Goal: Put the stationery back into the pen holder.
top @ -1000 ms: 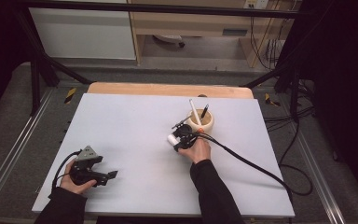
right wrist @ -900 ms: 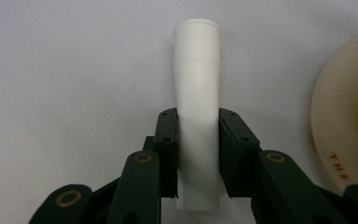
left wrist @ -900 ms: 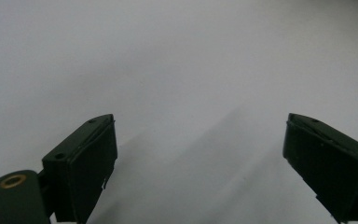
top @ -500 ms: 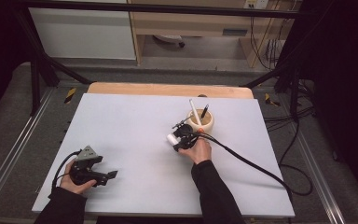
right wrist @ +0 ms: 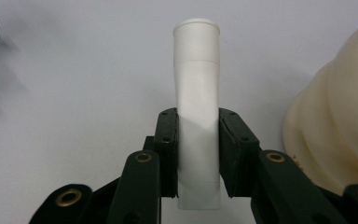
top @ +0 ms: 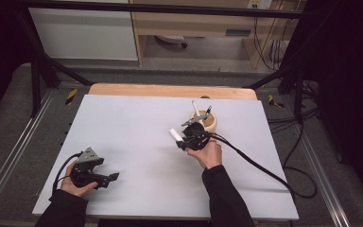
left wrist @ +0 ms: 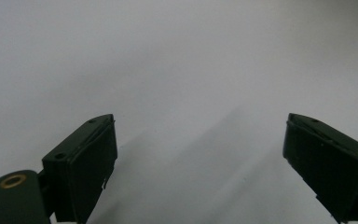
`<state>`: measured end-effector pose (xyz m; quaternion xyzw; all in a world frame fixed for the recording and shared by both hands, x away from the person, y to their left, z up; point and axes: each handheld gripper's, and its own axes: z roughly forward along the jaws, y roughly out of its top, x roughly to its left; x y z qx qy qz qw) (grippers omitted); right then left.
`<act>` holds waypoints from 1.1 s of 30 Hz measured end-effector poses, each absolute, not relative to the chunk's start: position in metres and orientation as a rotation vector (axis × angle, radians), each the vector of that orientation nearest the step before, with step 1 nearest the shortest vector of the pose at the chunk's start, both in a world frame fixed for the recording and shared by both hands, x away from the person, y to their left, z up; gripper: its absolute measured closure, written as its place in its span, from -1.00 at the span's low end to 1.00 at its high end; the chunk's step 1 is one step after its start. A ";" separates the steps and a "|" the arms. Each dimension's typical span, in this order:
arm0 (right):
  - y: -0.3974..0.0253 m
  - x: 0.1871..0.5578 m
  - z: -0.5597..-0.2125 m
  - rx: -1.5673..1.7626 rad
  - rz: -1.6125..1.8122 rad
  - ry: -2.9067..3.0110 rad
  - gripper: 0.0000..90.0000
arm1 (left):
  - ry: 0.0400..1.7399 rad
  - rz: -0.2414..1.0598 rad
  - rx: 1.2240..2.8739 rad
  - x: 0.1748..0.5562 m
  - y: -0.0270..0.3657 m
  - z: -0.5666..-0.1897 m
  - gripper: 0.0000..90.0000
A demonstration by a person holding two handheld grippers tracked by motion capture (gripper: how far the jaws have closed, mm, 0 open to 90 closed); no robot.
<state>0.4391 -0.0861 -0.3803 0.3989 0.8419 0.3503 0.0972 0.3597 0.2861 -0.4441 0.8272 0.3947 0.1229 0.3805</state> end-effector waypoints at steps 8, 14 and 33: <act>-0.117 0.427 -0.367 1.178 1.230 2.351 0.58 | 1.013 0.314 2.109 0.361 0.286 -0.445 -0.78; -0.138 0.419 -0.357 1.158 1.338 2.241 0.58 | 1.015 0.317 2.105 0.361 0.286 -0.444 -0.78; -0.169 0.420 -0.340 1.133 1.521 1.938 0.58 | 1.011 0.319 2.106 0.360 0.286 -0.444 -0.78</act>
